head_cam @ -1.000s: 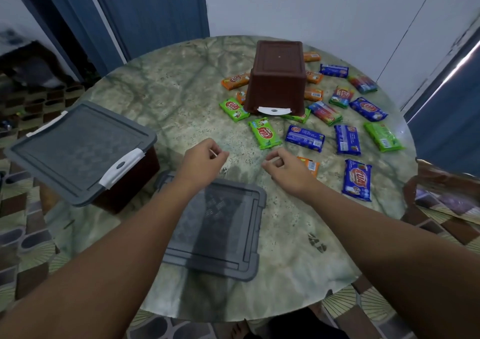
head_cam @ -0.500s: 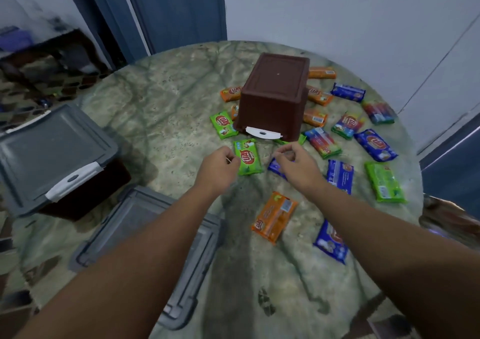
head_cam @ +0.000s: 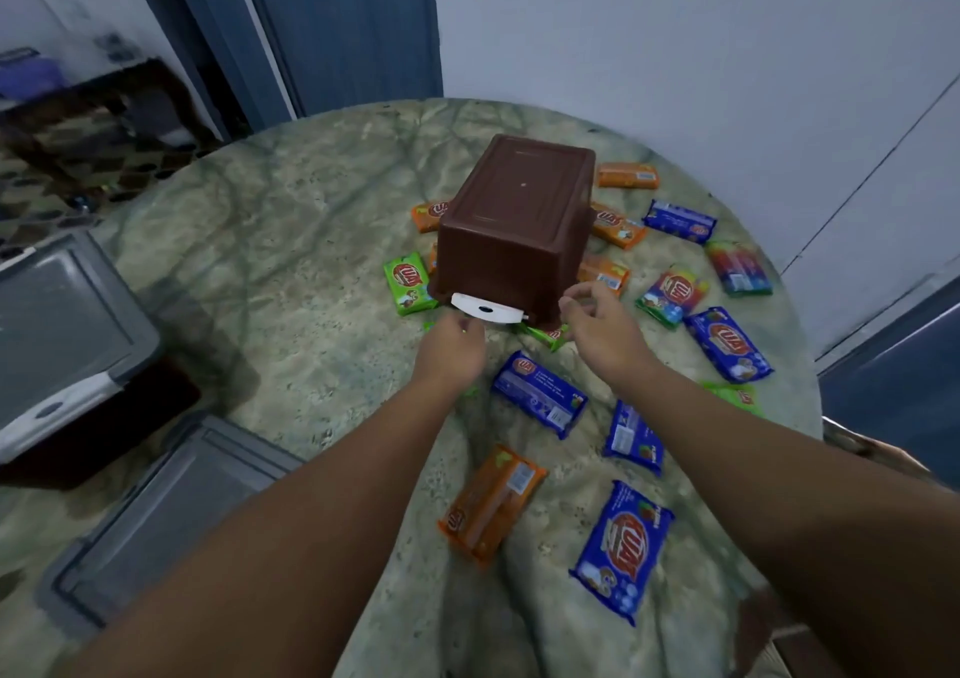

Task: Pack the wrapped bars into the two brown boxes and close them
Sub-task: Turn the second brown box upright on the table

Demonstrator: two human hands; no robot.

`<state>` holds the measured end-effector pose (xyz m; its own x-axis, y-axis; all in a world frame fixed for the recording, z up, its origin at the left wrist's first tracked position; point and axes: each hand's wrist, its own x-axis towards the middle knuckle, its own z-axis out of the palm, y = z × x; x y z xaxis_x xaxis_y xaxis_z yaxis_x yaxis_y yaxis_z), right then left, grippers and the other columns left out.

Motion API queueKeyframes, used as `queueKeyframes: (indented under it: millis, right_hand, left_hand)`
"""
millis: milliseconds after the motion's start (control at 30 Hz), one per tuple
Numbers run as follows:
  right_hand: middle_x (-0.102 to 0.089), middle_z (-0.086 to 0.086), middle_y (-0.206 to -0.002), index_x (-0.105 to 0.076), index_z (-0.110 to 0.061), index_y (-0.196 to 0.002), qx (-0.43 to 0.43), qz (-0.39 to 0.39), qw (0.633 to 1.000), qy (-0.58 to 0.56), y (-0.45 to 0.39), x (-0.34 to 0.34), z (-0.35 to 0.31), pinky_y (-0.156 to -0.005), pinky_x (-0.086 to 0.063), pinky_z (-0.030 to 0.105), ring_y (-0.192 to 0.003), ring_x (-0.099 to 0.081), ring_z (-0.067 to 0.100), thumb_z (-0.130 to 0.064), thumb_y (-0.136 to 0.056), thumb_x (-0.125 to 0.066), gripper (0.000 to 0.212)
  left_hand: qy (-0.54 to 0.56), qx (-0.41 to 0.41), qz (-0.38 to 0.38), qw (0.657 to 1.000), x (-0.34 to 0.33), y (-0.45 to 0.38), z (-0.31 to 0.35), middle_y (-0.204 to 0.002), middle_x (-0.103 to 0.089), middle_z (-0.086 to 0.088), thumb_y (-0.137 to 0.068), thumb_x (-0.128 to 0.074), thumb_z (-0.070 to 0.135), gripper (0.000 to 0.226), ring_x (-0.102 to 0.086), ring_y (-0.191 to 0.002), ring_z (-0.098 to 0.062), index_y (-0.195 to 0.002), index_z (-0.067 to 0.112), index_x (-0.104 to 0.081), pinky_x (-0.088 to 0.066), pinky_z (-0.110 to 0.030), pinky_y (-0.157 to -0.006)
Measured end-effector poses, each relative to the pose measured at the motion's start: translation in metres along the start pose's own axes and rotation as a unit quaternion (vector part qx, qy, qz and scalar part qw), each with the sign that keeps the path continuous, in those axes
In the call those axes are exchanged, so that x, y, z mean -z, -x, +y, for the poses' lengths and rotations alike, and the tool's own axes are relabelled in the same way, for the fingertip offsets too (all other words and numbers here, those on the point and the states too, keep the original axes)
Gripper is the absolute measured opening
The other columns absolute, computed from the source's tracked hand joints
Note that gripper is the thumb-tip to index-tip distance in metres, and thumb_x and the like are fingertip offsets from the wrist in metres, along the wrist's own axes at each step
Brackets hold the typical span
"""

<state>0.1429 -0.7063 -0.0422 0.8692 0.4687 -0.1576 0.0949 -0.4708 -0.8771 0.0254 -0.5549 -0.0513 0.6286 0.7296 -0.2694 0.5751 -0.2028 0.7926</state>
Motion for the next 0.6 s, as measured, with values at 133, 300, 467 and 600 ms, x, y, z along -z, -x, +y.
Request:
queueKeyframes:
  millis: [133,300,467,600]
  right_hand:
    - [-0.069,-0.004,-0.105,-0.058,-0.039,-0.101,0.000,-0.002,1.000,-0.007,-0.033,0.009,0.004,-0.097,-0.052,0.052,-0.101,-0.067,0.020,-0.053,-0.096,-0.049,0.018]
    - [-0.068,0.000,-0.111,-0.057,-0.028,-0.116,-0.007,-0.004,1.000,-0.018,-0.078,0.018,0.006,-0.099,-0.051,0.053,-0.105,-0.065,0.023,-0.049,-0.104,-0.047,0.026]
    - [-0.064,0.006,-0.114,-0.052,-0.018,-0.122,0.026,0.048,0.998,-0.028,-0.134,0.032,-0.002,-0.097,-0.052,0.050,-0.104,-0.065,0.024,-0.045,-0.100,-0.052,0.035]
    - [-0.059,0.011,-0.124,-0.053,-0.015,-0.125,0.045,0.033,0.998,-0.013,-0.172,0.041,-0.013,-0.104,-0.046,0.047,-0.116,-0.057,0.026,-0.043,-0.102,-0.051,0.037]
  left_hand:
    - [0.053,0.025,0.007,0.998,-0.010,-0.019,0.010,-0.108,-0.068,-0.022,-0.098,-0.045,0.039,0.038,-0.064,-0.105,-0.039,-0.101,0.005,-0.061,-0.048,-0.044,-0.085]
    - [0.199,0.127,0.063,0.970,-0.028,-0.043,0.027,-0.118,-0.069,-0.015,-0.090,-0.052,0.038,0.048,-0.065,-0.108,-0.034,-0.120,0.003,-0.065,-0.052,-0.048,-0.097]
    - [0.283,0.194,0.164,0.925,-0.053,-0.076,0.020,-0.114,-0.070,-0.017,-0.068,-0.048,0.037,0.062,-0.067,-0.105,-0.037,-0.119,0.008,-0.065,-0.055,-0.051,-0.095]
    - [0.299,0.283,0.251,0.876,-0.065,-0.100,0.017,-0.120,-0.066,-0.014,-0.053,-0.046,0.069,0.087,-0.064,-0.104,-0.037,-0.122,0.018,-0.061,-0.052,-0.054,-0.095]
